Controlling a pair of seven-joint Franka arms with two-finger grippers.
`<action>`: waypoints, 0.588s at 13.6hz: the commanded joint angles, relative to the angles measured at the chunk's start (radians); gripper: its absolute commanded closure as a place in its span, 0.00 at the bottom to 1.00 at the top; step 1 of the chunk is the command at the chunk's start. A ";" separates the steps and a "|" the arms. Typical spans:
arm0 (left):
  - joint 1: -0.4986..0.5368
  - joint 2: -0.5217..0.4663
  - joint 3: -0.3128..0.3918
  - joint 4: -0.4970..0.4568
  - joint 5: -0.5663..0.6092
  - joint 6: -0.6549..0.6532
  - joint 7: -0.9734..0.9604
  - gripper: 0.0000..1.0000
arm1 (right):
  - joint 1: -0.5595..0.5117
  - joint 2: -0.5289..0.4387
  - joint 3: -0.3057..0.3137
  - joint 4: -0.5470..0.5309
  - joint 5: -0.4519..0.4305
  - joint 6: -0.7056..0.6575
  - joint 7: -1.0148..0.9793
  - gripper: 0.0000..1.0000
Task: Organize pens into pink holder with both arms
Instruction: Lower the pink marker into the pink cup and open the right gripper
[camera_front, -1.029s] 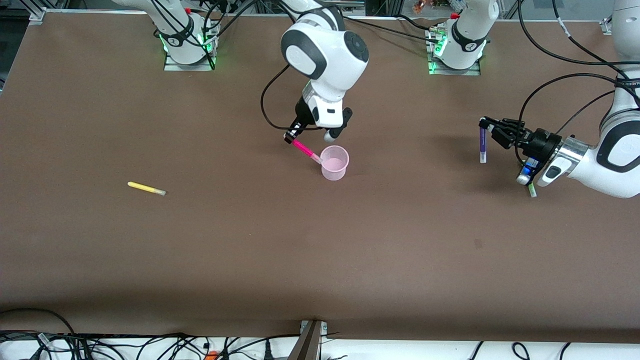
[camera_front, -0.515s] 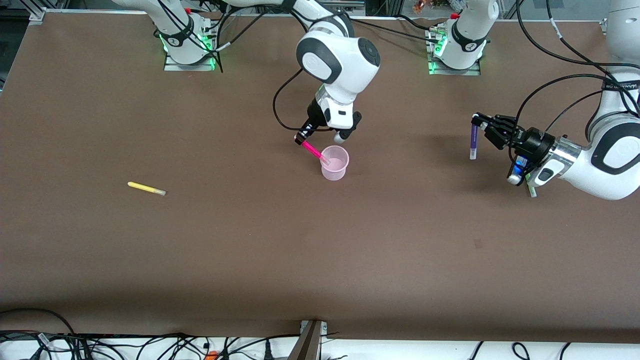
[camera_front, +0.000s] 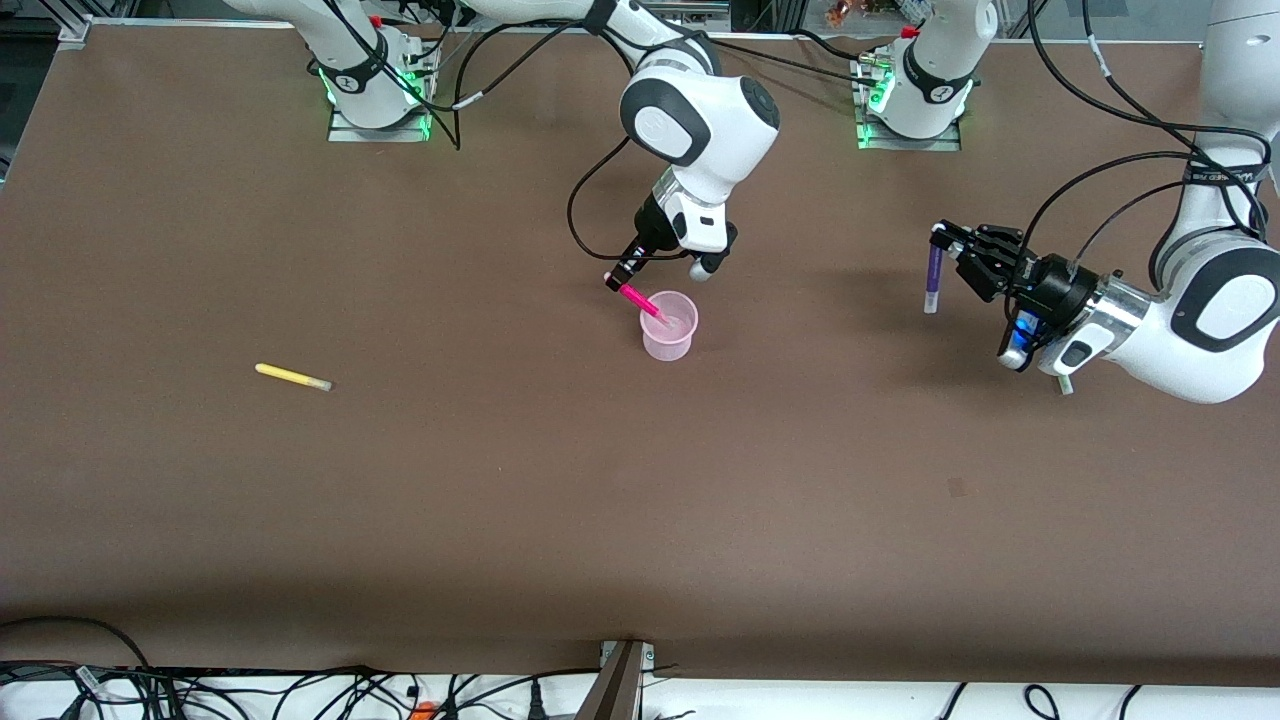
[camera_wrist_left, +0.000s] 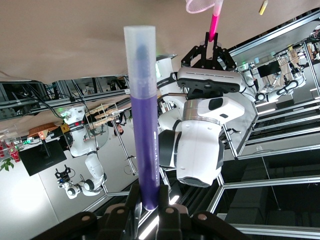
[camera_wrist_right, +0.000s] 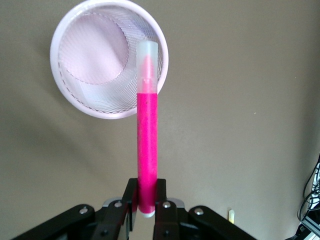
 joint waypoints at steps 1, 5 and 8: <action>-0.010 0.007 -0.001 0.027 -0.033 -0.004 -0.050 1.00 | 0.020 0.011 -0.013 0.020 -0.018 -0.023 -0.020 1.00; -0.013 0.007 -0.001 0.028 -0.037 -0.004 -0.050 1.00 | 0.029 0.028 -0.013 0.020 -0.038 -0.020 -0.009 1.00; -0.014 0.007 -0.001 0.028 -0.035 -0.006 -0.053 1.00 | 0.029 0.039 -0.013 0.022 -0.039 -0.013 -0.007 0.93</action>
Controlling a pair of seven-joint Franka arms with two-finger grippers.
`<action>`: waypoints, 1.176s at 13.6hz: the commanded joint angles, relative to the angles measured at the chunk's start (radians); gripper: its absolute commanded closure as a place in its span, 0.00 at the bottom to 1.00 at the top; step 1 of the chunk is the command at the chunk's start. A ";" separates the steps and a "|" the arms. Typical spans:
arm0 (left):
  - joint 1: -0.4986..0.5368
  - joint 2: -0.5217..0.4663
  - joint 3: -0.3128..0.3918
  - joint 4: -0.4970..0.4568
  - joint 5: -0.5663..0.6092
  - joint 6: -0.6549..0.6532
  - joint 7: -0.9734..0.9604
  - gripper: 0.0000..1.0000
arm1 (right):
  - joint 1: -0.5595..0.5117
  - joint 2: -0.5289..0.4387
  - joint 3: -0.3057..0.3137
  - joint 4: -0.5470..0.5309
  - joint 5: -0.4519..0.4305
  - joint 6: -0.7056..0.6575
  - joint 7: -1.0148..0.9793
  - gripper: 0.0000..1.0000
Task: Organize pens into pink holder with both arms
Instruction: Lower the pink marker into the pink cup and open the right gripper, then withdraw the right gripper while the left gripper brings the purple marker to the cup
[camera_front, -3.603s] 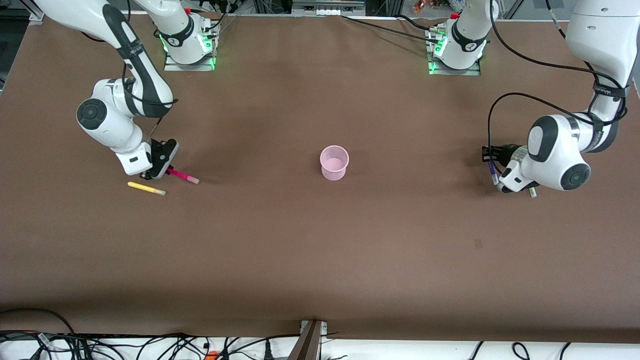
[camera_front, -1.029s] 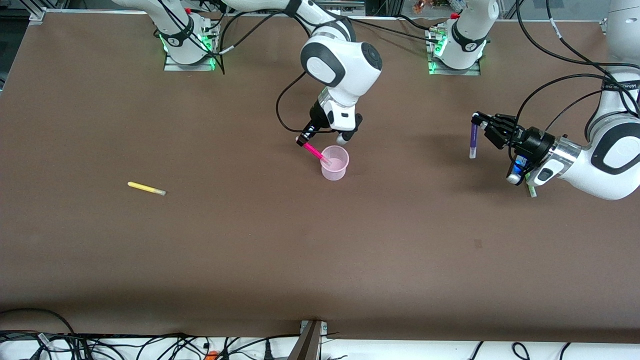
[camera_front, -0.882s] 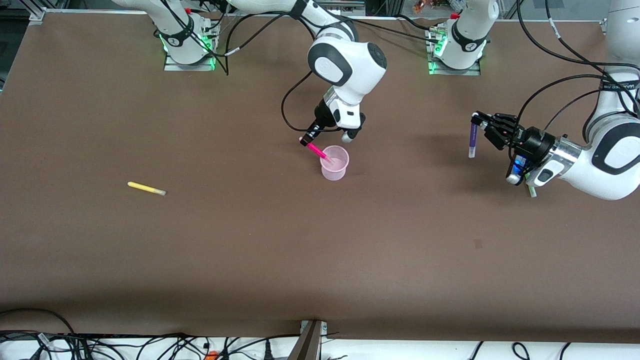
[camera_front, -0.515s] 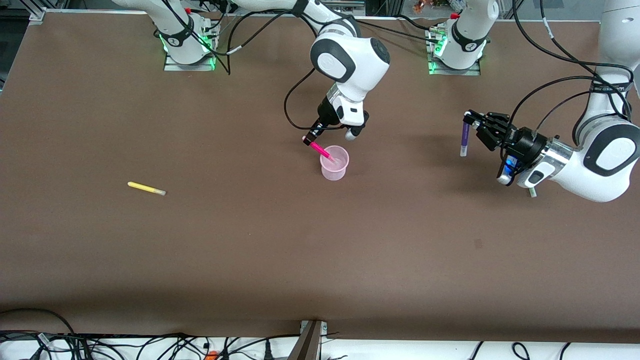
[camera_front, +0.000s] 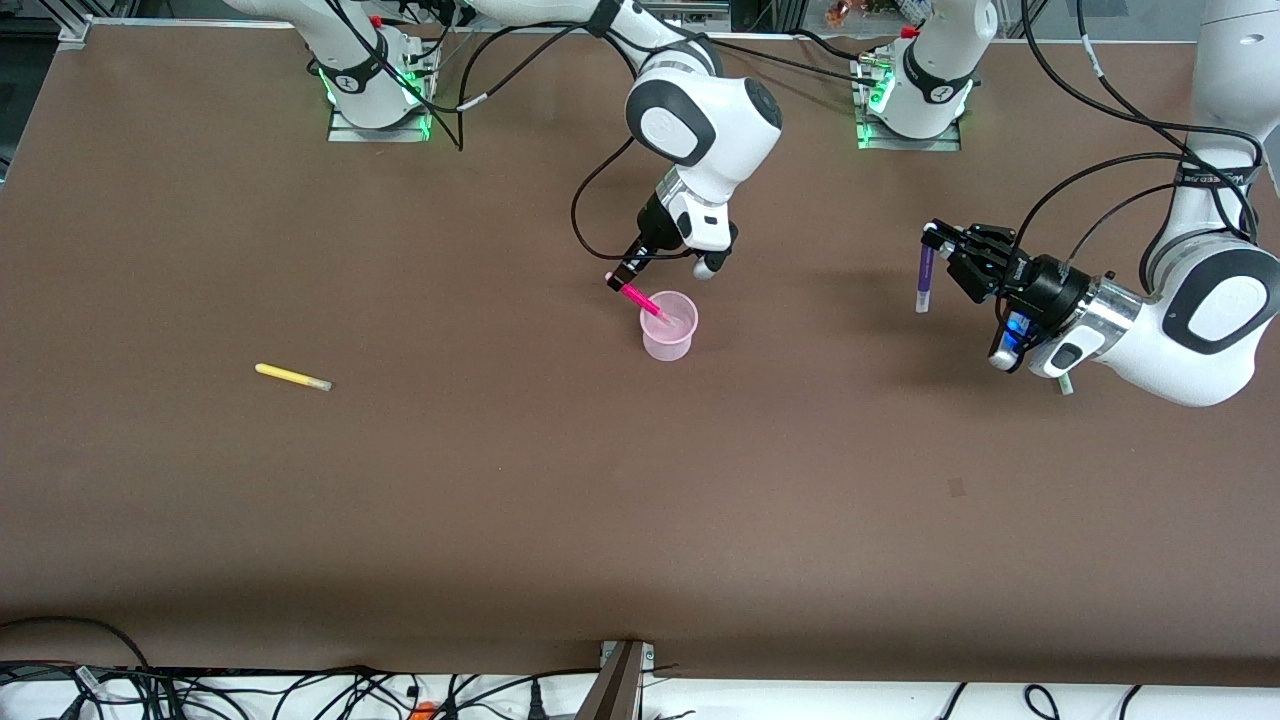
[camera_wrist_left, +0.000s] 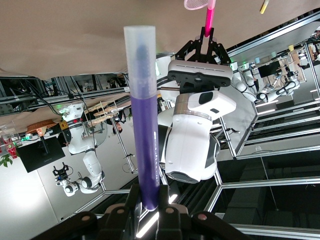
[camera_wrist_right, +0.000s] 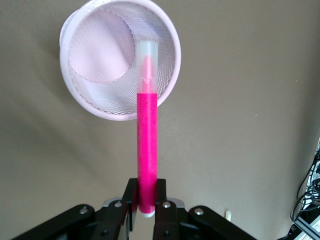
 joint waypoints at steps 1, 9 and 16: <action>-0.004 0.008 -0.001 0.020 -0.023 -0.006 -0.031 1.00 | 0.017 0.023 -0.013 0.024 -0.019 -0.003 0.001 0.93; -0.010 0.004 -0.001 0.022 -0.023 -0.008 -0.043 1.00 | 0.018 0.031 -0.013 0.036 -0.022 0.019 0.044 0.32; -0.085 -0.001 -0.008 0.022 -0.093 0.065 -0.107 1.00 | -0.155 -0.095 -0.016 0.099 0.146 -0.039 -0.071 0.01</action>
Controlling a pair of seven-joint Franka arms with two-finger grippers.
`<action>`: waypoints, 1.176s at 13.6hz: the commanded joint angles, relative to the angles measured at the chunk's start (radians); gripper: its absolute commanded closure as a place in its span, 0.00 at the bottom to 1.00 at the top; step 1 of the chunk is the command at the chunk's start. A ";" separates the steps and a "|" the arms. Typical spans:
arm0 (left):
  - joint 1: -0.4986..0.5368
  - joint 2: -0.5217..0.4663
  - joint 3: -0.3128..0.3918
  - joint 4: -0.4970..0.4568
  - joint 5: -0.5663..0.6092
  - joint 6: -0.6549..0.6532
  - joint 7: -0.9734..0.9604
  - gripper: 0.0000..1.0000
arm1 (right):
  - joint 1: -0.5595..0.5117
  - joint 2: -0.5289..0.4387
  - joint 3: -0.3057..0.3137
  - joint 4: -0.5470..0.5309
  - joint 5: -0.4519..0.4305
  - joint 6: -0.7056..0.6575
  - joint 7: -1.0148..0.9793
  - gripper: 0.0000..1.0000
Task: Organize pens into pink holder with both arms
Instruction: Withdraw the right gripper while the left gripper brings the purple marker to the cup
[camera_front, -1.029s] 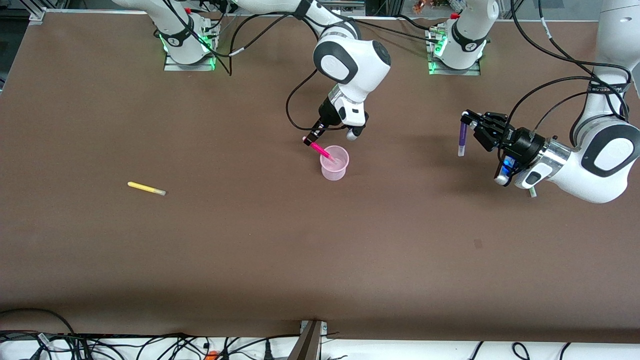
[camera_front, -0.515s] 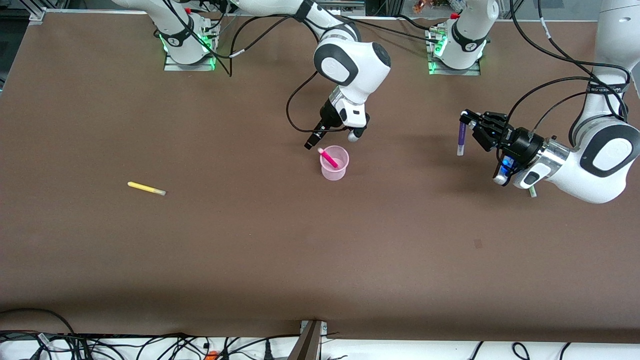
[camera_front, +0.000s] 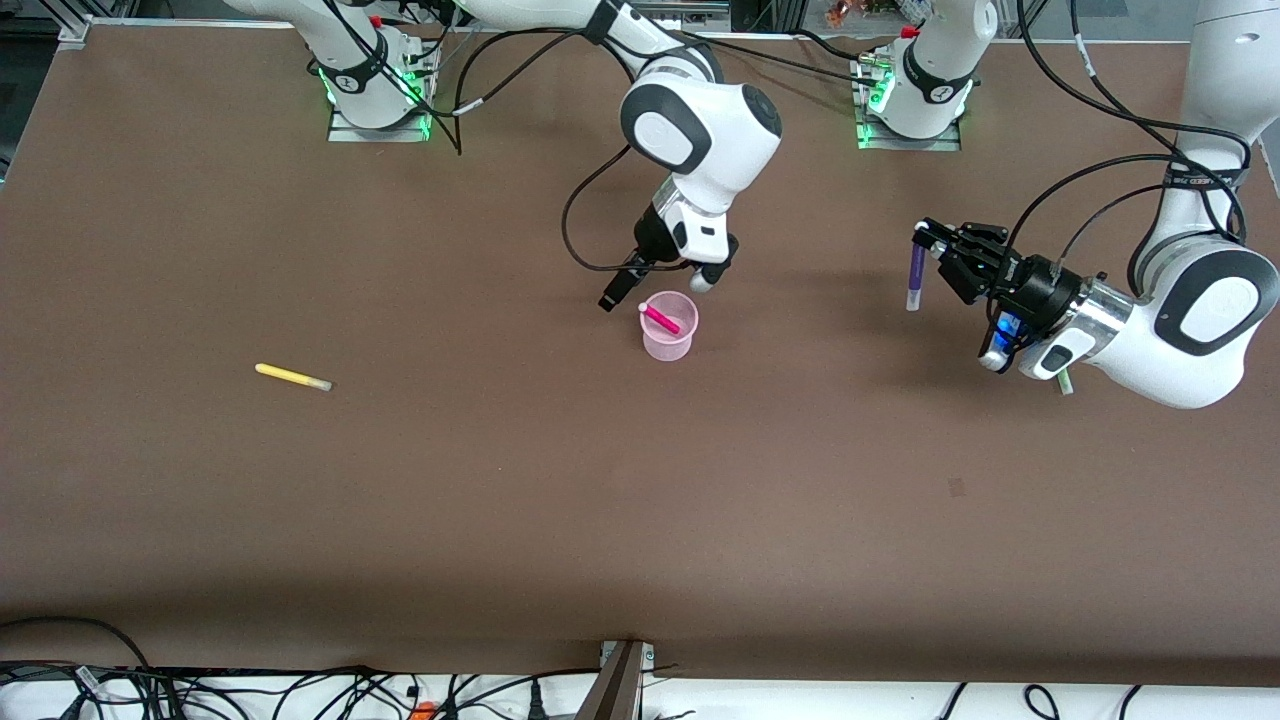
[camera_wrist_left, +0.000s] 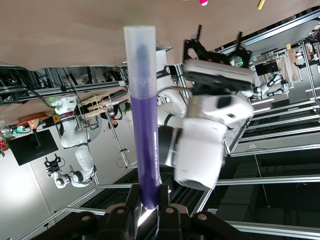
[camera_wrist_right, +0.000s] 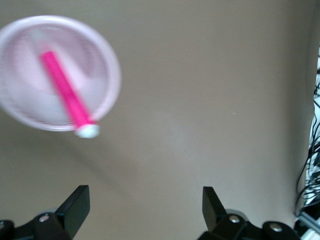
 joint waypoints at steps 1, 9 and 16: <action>-0.075 0.001 0.001 0.016 -0.033 0.070 -0.048 1.00 | -0.147 -0.125 0.015 -0.001 0.142 -0.022 -0.048 0.01; -0.246 0.096 0.001 0.016 -0.292 0.202 -0.218 1.00 | -0.481 -0.394 -0.182 -0.077 0.417 -0.151 -0.316 0.01; -0.401 0.237 0.001 0.138 -0.410 0.461 -0.225 1.00 | -0.554 -0.396 -0.543 -0.169 0.666 -0.143 -0.420 0.01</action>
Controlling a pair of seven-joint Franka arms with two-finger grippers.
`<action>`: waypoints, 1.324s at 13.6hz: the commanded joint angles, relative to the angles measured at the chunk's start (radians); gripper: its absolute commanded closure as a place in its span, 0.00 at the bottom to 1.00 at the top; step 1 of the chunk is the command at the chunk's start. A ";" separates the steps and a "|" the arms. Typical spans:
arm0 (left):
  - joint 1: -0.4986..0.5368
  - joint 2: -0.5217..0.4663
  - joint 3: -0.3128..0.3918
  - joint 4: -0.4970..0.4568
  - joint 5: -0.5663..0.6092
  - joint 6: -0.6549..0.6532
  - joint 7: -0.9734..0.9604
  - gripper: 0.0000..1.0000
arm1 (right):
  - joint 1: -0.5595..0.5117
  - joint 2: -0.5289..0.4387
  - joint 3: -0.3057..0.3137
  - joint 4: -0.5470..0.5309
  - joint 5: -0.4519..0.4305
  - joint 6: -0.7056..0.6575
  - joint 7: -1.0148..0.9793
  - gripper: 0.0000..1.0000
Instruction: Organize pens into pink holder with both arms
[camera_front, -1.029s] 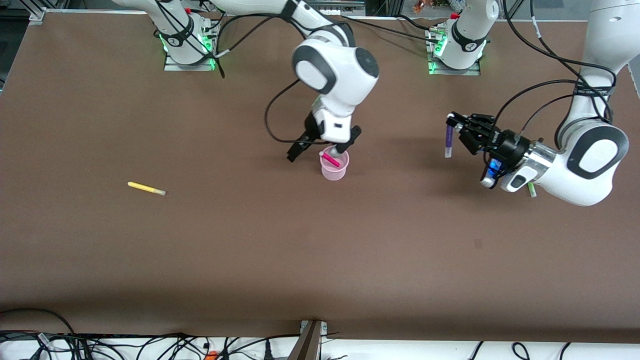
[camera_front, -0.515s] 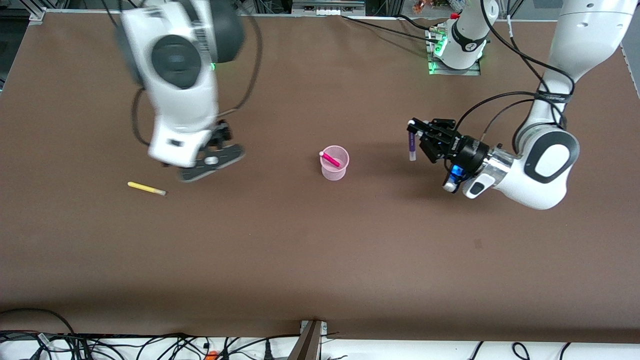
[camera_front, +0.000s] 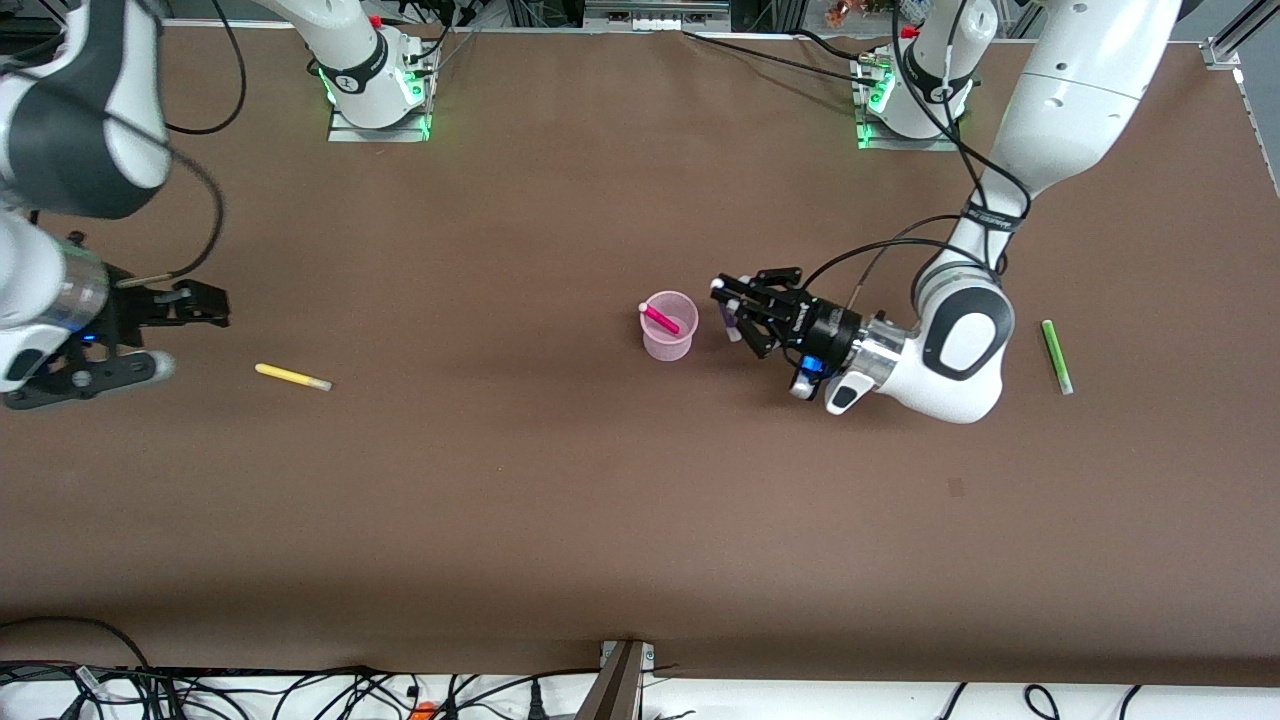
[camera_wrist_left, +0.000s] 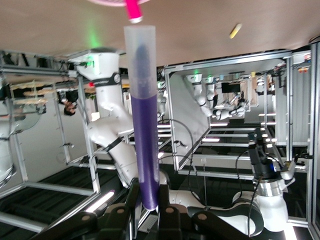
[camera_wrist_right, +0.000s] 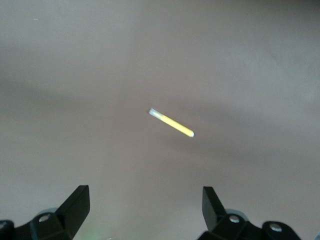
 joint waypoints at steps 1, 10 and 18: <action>-0.022 0.085 0.007 0.100 -0.037 0.042 -0.013 1.00 | -0.042 -0.025 -0.018 -0.098 0.063 0.023 0.020 0.01; -0.091 0.105 -0.040 0.058 -0.042 0.065 -0.005 1.00 | -0.048 -0.198 -0.053 -0.373 0.098 0.158 0.190 0.01; -0.103 0.105 -0.042 -0.015 -0.032 0.061 0.090 0.94 | -0.048 -0.200 -0.053 -0.321 0.074 0.148 0.203 0.01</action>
